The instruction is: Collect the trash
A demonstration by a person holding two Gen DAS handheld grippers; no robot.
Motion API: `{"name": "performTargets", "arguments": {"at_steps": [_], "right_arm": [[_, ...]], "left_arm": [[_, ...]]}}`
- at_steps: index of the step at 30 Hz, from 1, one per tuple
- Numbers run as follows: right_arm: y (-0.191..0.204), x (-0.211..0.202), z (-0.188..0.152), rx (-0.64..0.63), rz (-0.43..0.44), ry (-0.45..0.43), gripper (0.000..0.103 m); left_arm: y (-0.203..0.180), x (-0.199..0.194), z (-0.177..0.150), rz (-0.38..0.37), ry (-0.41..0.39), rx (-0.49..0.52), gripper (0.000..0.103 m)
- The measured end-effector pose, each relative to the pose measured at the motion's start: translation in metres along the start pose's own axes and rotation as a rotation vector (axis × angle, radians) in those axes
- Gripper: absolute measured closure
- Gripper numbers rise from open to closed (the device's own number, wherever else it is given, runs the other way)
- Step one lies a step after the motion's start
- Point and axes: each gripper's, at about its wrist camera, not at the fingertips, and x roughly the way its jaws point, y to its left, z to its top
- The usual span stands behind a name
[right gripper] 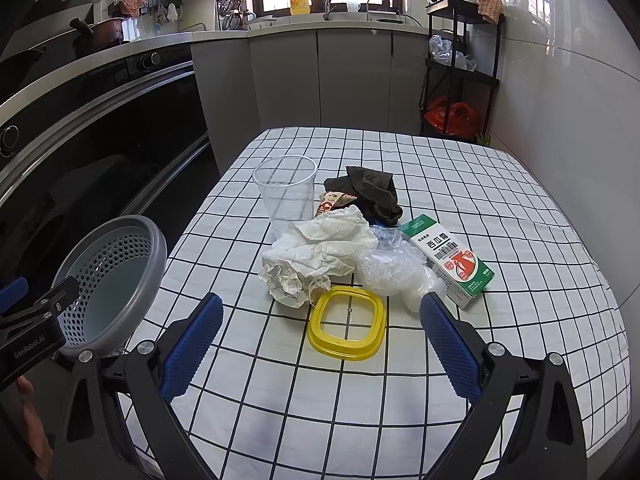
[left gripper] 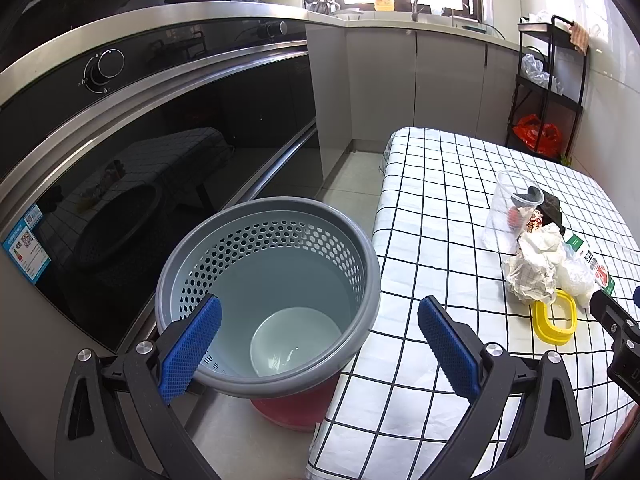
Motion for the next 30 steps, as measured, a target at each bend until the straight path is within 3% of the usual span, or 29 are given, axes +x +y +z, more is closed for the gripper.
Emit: {"name": "performTargets", "arguments": {"at_steps": [30], "right_arm": [[-0.0014, 0.0002, 0.0004, 0.004, 0.003, -0.005, 0.009]], "left_arm": [[0.0003, -0.0011, 0.0004, -0.001, -0.001, -0.002, 0.006]]}}
